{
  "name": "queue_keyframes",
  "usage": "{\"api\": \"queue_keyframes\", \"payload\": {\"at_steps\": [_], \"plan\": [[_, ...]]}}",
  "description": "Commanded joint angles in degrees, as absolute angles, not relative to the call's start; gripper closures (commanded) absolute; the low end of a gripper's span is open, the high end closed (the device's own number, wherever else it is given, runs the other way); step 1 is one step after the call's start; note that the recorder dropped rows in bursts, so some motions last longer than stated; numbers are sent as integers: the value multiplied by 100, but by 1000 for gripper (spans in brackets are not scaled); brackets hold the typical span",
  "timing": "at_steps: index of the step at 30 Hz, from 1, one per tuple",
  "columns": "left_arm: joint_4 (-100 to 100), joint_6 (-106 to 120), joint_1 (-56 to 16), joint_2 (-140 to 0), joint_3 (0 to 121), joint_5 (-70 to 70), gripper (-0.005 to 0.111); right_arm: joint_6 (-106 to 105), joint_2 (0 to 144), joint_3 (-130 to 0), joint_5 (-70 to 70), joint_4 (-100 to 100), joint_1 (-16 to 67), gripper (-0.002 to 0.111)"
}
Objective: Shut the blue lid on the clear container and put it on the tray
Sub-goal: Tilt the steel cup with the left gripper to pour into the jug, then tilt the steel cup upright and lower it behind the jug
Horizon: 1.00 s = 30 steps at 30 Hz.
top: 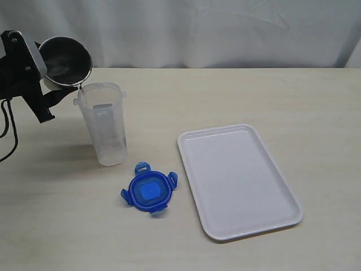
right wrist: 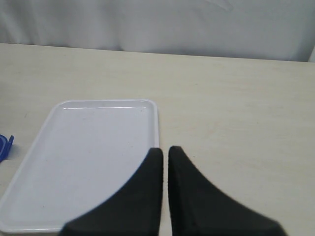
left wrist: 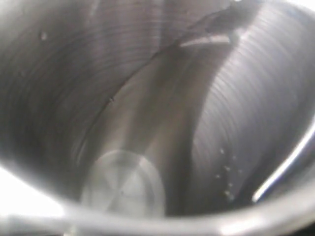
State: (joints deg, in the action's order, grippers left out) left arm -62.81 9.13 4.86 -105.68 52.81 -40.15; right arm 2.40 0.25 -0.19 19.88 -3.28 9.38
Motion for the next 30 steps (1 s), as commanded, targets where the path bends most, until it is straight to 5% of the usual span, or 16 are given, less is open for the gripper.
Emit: {"api": "queue_keyframes", "payload": {"at_steps": [1,22,30], "plan": [[-5799,749,259,-10460,5350,-4394,107,235,0,0,1982,-337,953,104],[-3570,-1895,192,-10460,5350,-4329,107,235,0,0,1982,-337,953,104],[-3879,-3030,192,-11279,6205,-3965,107,235,0,0,1982,-337,953,104]]}}
